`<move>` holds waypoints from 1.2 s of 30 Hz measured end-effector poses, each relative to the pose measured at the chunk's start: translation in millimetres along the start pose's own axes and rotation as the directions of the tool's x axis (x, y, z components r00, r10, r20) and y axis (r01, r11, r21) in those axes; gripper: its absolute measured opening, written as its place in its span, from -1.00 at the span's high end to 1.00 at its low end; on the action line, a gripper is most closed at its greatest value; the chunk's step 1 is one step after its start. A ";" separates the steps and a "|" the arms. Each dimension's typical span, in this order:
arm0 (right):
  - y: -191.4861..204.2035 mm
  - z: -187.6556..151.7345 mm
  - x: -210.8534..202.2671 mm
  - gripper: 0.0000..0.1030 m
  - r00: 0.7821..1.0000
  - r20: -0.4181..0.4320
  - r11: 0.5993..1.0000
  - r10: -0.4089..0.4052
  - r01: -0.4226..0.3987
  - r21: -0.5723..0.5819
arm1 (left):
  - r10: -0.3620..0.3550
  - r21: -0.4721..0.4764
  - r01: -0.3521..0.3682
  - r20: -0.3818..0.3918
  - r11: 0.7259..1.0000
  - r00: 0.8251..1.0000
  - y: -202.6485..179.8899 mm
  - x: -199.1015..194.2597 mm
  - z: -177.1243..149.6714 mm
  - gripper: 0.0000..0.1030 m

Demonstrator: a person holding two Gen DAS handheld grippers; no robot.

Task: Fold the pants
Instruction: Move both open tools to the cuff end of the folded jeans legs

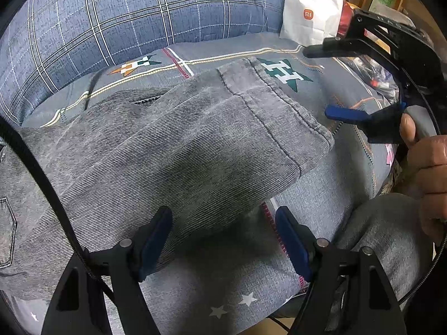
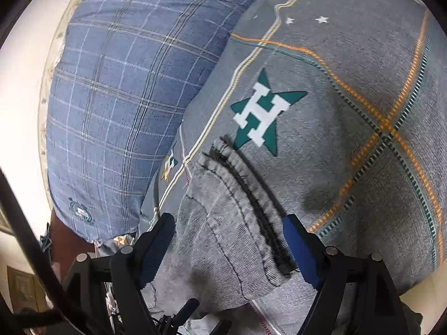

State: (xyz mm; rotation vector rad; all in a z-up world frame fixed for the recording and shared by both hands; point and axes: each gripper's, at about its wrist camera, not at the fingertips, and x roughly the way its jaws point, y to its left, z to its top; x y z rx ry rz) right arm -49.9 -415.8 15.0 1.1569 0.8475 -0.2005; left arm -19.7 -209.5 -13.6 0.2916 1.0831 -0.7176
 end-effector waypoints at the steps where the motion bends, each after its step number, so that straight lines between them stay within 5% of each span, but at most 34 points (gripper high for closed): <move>1: -2.6 0.2 -0.6 -0.60 1.000 0.002 1.000 0.005 -0.005 0.014 | -0.002 0.005 0.002 -0.002 1.000 1.000 -0.6 0.1 0.5 -0.49; 36: -7.0 0.3 3.2 -0.60 0.999 -0.030 0.999 0.027 -0.026 0.038 | 0.078 0.119 -0.076 -0.014 0.990 0.997 -12.7 18.5 5.6 -0.49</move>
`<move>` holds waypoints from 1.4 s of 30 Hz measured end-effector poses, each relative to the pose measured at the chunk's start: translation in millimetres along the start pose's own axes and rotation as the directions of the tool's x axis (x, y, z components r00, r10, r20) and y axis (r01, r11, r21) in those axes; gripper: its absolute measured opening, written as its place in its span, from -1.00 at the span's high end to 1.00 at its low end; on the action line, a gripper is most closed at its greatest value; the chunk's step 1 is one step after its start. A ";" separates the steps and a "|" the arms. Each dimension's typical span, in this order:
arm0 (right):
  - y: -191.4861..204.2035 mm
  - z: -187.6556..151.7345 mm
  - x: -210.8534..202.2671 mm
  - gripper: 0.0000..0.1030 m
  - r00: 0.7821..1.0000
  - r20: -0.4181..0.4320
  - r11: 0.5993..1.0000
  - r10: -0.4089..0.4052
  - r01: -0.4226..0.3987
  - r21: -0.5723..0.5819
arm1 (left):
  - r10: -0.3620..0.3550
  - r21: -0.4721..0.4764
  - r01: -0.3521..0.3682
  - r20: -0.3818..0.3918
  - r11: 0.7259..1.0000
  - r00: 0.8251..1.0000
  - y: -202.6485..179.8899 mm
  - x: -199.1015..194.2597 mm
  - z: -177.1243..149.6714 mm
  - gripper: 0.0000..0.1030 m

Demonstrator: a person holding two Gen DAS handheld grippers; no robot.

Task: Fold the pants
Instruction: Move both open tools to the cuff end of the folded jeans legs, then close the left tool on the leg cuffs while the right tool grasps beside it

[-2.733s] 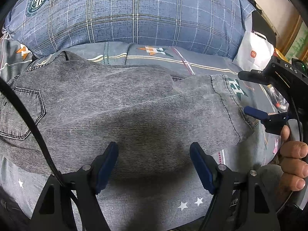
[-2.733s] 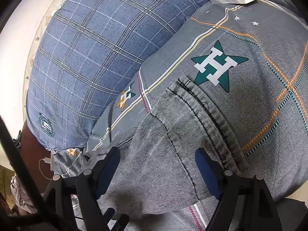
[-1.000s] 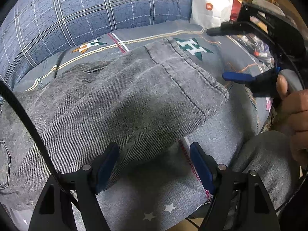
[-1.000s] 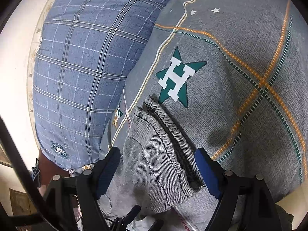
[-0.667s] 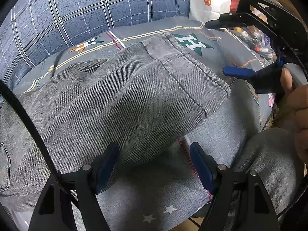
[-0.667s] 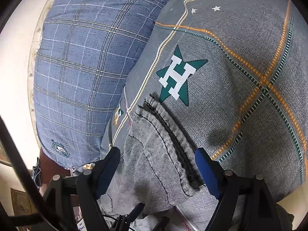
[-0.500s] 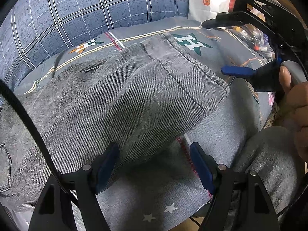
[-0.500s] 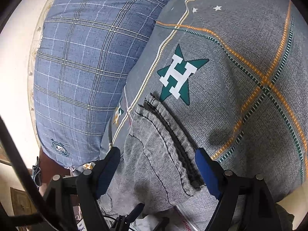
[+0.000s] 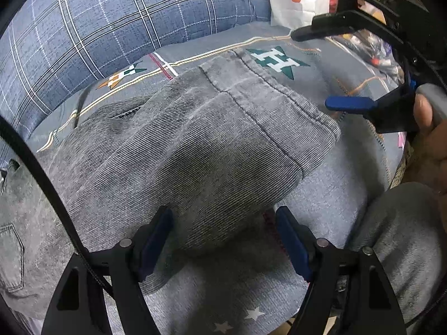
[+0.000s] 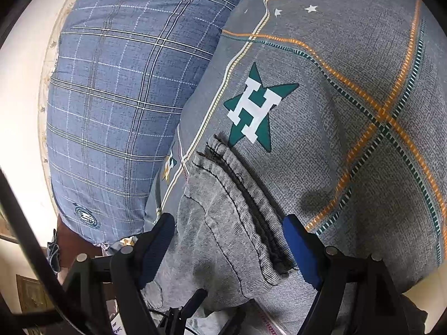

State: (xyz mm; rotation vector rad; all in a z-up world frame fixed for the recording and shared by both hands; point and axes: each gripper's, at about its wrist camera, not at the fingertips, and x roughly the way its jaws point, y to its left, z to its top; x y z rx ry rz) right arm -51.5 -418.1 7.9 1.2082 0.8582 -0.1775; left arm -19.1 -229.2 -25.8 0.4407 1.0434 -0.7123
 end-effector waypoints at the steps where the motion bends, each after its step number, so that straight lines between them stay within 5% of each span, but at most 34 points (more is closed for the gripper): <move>1: -1.1 0.0 0.4 -0.60 1.000 -0.003 1.000 0.001 -0.001 0.003 | 0.004 0.001 -0.004 0.001 1.000 1.000 0.6 0.6 -0.5 -0.49; 12: -16.8 4.9 -7.6 -0.60 0.999 0.011 0.997 0.045 -0.046 0.068 | 0.054 0.071 -0.055 0.015 0.996 0.998 -7.2 11.7 8.1 -0.49; 24: -27.7 8.9 -6.3 -0.60 0.997 0.006 0.990 0.074 -0.074 0.124 | 0.058 0.271 -0.067 0.041 0.960 0.997 -64.6 26.6 31.0 -0.49; 31: -39.5 13.8 -19.3 -0.60 0.994 0.065 0.981 0.083 -0.093 0.171 | 0.019 0.191 -0.033 0.075 0.981 0.997 -63.5 32.8 45.8 -0.47; 36: -43.9 14.8 -16.8 -0.60 0.993 0.058 0.974 0.102 -0.111 0.196 | 0.031 0.116 -0.046 0.124 0.992 0.992 -41.5 25.5 42.9 0.61; 42: -34.5 11.2 -0.2 -0.60 0.993 -0.009 0.980 0.115 -0.112 0.167 | -0.116 -0.083 0.127 0.123 0.988 0.986 -4.3 17.1 47.1 0.77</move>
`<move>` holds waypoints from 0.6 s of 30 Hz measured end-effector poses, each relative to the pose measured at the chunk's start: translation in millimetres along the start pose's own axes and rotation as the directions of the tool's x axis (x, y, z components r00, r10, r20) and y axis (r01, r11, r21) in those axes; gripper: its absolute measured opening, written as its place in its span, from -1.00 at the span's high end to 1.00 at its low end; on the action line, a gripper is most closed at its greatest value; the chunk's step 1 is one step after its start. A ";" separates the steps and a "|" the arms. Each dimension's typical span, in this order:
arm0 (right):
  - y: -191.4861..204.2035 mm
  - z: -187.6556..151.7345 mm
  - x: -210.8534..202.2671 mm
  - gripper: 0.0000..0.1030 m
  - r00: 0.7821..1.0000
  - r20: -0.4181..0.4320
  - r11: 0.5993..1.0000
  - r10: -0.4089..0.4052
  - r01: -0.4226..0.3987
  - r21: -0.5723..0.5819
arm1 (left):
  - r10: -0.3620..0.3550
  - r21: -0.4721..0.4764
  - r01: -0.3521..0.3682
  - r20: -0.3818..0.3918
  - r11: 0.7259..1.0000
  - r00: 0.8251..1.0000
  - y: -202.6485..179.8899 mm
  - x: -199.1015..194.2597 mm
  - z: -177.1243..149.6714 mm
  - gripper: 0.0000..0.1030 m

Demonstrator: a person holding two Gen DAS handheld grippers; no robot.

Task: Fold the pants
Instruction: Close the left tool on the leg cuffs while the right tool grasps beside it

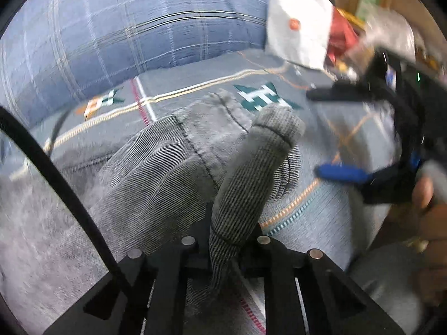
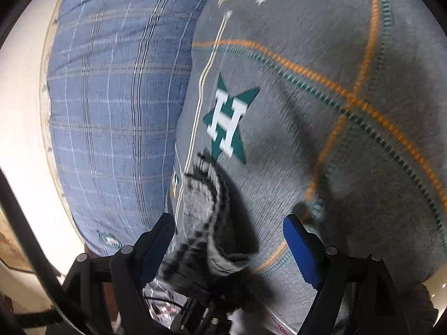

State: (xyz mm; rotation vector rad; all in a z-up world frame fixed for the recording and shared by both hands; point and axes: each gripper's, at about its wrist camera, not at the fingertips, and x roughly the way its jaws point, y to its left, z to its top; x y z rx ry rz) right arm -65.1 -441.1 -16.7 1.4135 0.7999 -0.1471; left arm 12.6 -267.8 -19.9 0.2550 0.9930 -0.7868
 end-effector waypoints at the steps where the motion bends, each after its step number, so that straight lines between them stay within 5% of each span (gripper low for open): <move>1: 1.9 -1.3 3.5 -0.60 1.000 -0.013 1.000 0.003 -0.003 -0.009 | -0.015 -0.024 0.015 0.002 1.000 1.000 3.2 -1.8 0.3 0.77; 18: 22.6 -20.9 48.0 -0.57 0.983 -0.179 0.995 0.027 -0.044 -0.089 | -0.050 -0.057 0.050 -0.003 0.997 0.999 4.8 -4.6 -3.6 0.77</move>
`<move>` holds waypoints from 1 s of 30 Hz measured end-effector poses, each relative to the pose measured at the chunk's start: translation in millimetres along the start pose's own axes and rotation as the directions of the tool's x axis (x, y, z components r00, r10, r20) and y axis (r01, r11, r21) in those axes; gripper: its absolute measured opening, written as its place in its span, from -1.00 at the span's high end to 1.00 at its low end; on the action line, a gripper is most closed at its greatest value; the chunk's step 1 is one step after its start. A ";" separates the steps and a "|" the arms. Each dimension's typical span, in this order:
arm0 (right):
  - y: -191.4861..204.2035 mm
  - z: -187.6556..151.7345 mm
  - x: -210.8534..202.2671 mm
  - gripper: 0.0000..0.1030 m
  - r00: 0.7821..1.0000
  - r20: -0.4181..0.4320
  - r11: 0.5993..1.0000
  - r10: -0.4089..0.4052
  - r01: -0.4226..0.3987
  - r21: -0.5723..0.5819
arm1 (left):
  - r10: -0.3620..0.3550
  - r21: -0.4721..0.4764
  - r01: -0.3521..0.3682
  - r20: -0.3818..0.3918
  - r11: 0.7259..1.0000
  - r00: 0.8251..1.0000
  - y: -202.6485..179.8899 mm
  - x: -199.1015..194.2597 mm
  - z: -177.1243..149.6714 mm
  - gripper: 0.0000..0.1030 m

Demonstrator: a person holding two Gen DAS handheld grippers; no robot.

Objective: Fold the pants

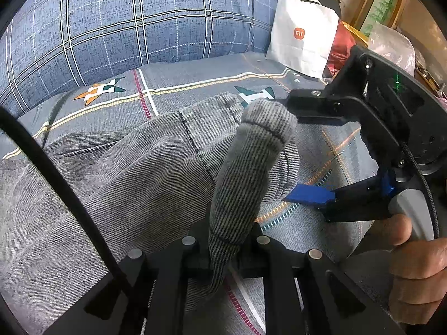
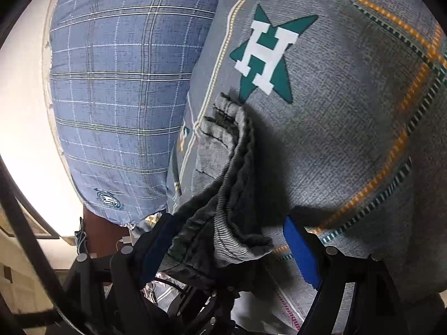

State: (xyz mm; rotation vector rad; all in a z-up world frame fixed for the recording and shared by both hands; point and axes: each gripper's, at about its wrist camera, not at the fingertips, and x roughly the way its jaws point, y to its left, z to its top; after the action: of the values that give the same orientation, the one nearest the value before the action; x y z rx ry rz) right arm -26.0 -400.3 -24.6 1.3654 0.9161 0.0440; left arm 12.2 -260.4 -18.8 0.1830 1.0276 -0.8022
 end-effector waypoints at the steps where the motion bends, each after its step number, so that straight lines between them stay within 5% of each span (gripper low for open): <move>1: 1.2 -0.3 0.2 -0.55 1.000 0.002 1.000 0.002 -0.002 -0.005 | 0.000 -0.001 0.000 0.001 1.000 1.000 0.0 0.0 0.0 0.77; 17: 3.0 1.3 1.3 0.08 1.000 0.003 0.999 -0.029 0.029 -0.032 | -0.030 -0.045 0.029 -0.010 0.999 1.000 5.9 4.0 -0.7 0.77; 23: -5.2 4.0 -3.6 -0.01 1.000 0.013 1.000 0.007 -0.007 0.025 | -0.008 -0.017 0.008 -0.012 1.000 1.000 -0.2 4.4 -1.0 0.75; 25: -6.4 5.8 -8.9 -0.41 0.998 0.033 0.998 0.046 -0.047 0.038 | -0.009 0.011 0.009 -0.020 1.000 1.000 -4.5 4.4 -2.4 0.71; 30: -4.6 6.6 -8.1 -0.44 0.994 0.025 0.993 0.111 -0.112 0.041 | -0.032 0.076 0.035 -0.035 0.997 0.999 -12.5 -3.3 -5.7 0.33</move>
State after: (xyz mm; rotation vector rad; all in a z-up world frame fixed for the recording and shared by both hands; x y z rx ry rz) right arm -29.8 -411.1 -24.7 1.4527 0.8256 0.0948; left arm -1.0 -264.7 -16.4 0.2458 1.0347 -0.8720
